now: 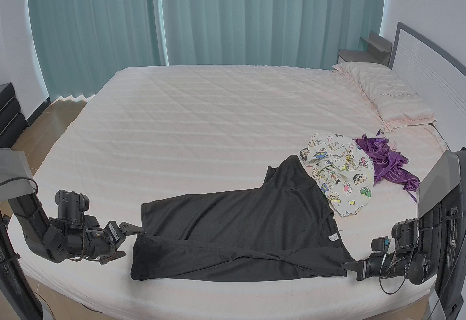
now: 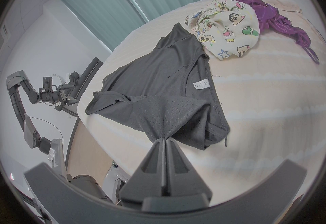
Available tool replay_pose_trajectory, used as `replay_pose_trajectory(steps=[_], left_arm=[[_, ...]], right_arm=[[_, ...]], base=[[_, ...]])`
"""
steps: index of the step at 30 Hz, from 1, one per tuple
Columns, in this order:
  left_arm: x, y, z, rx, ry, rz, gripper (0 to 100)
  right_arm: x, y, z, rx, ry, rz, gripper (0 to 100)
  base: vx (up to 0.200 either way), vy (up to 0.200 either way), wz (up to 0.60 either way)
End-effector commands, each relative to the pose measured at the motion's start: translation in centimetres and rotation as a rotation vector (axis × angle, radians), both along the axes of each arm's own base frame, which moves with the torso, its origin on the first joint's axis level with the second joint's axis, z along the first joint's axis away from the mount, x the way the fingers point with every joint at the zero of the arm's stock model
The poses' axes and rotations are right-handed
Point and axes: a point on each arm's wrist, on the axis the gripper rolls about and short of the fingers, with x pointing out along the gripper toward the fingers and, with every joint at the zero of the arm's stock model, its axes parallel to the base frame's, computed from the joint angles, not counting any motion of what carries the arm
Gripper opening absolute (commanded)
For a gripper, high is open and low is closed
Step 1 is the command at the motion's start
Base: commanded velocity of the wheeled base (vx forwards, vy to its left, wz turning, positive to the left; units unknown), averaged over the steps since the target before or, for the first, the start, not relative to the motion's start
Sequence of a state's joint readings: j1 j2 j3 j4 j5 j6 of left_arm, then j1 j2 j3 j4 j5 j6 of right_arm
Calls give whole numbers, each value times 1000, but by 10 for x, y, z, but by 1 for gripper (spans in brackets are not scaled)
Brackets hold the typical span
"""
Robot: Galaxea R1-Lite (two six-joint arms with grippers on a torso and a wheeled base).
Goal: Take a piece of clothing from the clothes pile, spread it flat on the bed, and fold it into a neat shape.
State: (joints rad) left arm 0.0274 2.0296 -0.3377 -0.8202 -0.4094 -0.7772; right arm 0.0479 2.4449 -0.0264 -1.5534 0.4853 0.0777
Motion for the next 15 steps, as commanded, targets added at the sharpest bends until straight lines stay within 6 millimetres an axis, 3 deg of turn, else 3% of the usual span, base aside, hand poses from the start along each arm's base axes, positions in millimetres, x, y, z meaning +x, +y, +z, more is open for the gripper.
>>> replay_pose_trajectory(steps=[1,6,7,15], left_arm=[[0,0,0,0,1,0,100],[0,0,-1,-1,3,0,100],[0,0,0,0,1,0,100],[0,0,0,0,1,0,100]], right_arm=[[-6,-2,0,-5,21,-9,0],[-8,-2,-8,-29,53,-17,0],[-8,-2,-9,-34,58,-17,100],[-3,-2,-2,-24,16,-25,100]], base=[[0,0,0],[0,0,0],[0,0,0],[0,0,0]])
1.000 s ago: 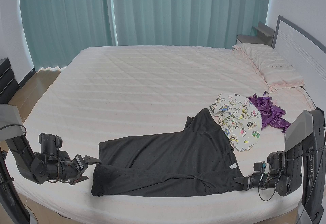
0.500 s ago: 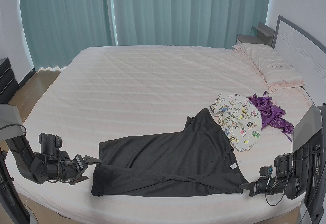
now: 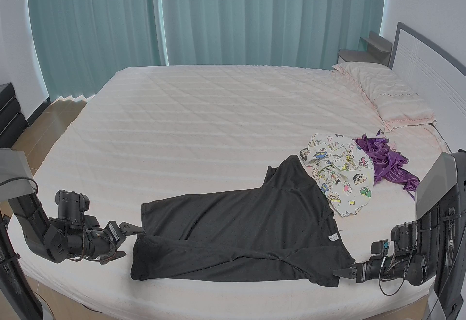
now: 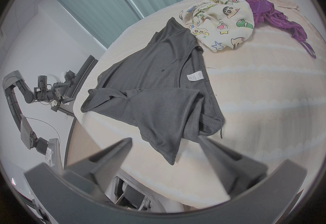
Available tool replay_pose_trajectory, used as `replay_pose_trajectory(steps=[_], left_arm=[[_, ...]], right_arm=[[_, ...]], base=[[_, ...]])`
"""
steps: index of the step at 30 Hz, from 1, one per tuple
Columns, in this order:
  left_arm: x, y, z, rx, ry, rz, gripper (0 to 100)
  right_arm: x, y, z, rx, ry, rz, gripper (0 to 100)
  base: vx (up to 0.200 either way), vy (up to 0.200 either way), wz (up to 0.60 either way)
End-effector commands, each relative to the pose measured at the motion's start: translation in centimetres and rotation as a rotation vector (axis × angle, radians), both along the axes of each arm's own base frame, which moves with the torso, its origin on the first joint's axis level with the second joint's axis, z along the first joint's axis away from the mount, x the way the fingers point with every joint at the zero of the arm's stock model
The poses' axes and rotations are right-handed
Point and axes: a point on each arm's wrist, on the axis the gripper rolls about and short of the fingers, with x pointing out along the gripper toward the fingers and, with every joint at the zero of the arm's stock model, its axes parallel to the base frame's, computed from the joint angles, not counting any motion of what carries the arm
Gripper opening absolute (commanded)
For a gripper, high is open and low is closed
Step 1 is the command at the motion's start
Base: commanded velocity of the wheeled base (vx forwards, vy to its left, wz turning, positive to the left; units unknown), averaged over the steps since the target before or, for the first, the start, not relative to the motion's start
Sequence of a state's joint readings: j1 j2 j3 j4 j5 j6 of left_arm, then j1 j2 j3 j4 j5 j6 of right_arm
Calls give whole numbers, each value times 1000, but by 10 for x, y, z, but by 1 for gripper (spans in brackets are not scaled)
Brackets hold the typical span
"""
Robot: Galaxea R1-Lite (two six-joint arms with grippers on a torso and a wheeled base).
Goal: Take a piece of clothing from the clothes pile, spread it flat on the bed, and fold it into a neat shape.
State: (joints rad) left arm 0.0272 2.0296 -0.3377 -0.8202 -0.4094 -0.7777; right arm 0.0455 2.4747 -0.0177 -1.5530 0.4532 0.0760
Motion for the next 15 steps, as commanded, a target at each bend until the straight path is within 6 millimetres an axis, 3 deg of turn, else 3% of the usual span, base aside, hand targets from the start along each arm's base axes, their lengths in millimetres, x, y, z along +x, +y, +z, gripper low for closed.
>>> replay_pose_trajectory(steps=[1,9,15], left_arm=[[0,0,0,0,1,0,100],[0,0,-1,0,3,0,100],[0,0,0,0,1,0,100]], right_arm=[[8,-1,7,22,-49,-29,100],[40,11,-11,65,-51,-158,100],[43,16,-15,62,-45,-157,100]], base=[[0,0,0],[0,0,0],[0,0,0]])
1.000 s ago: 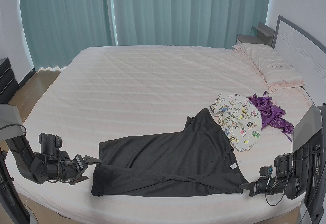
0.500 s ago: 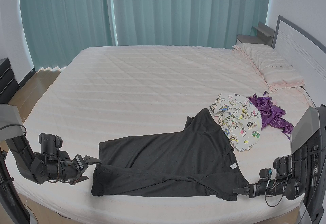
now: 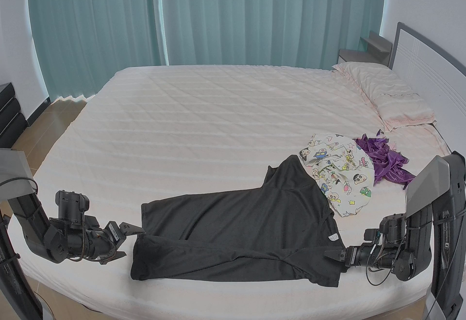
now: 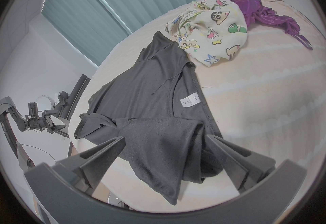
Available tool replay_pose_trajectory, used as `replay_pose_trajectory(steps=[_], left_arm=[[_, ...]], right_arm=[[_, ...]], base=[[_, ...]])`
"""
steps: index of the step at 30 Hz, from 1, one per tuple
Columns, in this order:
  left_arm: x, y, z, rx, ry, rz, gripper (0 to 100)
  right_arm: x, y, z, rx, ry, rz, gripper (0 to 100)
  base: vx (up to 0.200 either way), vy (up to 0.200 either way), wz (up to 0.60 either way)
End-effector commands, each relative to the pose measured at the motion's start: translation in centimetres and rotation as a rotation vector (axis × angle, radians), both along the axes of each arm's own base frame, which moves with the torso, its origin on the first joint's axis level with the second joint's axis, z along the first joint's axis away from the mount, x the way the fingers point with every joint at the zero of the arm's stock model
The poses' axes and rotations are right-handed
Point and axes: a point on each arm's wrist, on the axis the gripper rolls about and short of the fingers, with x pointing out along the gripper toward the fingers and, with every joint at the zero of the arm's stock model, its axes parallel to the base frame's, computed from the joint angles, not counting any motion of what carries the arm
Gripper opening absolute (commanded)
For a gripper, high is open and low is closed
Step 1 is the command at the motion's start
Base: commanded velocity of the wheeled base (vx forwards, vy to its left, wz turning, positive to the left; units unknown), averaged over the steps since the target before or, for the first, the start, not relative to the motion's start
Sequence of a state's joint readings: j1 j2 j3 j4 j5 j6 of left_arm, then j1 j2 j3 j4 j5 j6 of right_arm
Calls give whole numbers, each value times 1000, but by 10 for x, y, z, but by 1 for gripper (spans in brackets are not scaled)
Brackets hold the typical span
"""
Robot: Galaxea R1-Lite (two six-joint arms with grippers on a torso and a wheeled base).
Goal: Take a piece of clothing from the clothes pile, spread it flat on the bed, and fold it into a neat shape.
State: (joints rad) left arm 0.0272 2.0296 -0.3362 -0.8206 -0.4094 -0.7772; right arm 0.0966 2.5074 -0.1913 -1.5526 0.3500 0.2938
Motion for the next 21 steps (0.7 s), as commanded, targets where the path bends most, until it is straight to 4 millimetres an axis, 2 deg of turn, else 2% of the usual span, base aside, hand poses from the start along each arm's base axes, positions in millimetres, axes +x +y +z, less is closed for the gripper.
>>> replay_pose_trajectory(steps=[1,18,19,21], left_arm=[[0,0,0,0,0,1,100],[0,0,0,0,0,1,100],[0,0,0,0,0,1,100],[0,0,0,0,0,1,100]], right_arm=[[3,3,-6,0,4,12,100],[11,5,-13,-2,-14,12,100],[10,8,-13,-2,-10,22,0],[10,9,-14,-4,-10,29,0]], base=[[0,0,0],[0,0,0],[0,0,0],[0,0,0]])
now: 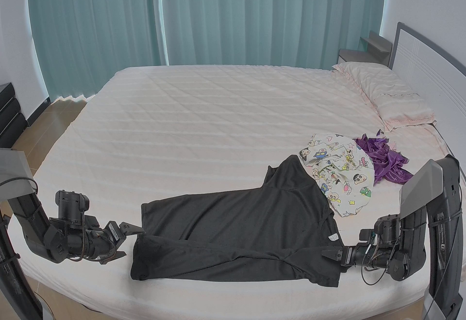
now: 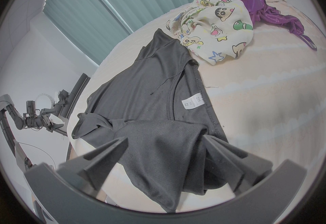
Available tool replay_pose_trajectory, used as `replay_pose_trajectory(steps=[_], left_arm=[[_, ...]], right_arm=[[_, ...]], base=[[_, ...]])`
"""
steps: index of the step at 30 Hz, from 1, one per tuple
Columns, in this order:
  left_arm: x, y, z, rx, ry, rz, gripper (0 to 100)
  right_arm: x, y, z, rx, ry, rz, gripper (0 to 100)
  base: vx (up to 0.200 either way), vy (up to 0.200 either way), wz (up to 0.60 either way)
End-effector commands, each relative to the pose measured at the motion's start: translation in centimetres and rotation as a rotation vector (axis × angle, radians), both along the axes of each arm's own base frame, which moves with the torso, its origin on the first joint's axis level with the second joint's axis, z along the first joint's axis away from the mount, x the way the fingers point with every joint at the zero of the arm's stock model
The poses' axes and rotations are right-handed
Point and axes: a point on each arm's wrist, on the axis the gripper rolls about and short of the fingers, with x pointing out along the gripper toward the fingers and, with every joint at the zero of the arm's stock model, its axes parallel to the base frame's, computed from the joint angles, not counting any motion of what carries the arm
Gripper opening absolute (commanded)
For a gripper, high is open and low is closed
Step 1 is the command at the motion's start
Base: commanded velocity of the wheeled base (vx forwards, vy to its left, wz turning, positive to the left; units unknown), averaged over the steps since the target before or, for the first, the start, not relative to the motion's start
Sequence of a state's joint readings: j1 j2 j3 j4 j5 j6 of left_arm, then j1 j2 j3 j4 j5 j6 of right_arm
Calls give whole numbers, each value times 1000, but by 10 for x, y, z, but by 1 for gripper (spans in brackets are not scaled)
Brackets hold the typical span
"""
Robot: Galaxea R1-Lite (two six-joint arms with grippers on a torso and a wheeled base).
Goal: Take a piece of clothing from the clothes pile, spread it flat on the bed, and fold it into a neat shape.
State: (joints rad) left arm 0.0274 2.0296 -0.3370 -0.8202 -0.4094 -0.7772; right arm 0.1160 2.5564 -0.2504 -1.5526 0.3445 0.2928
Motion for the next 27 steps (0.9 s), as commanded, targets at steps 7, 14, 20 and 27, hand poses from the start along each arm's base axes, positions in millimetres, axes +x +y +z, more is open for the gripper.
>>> replay_pose_trajectory(steps=[7,14,20,27], left_arm=[[0,0,0,0,1,0,100],[0,0,0,0,1,0,100],[0,0,0,0,1,0,100],[0,0,0,0,1,0,100]], right_arm=[[1,3,-2,-7,-5,18,0],[6,-4,-3,-46,-30,-51,0],[16,-9,1,-46,-72,-81,0],[26,-17,3,-37,-108,-118,0]], base=[[0,0,0],[0,0,0],[0,0,0],[0,0,0]])
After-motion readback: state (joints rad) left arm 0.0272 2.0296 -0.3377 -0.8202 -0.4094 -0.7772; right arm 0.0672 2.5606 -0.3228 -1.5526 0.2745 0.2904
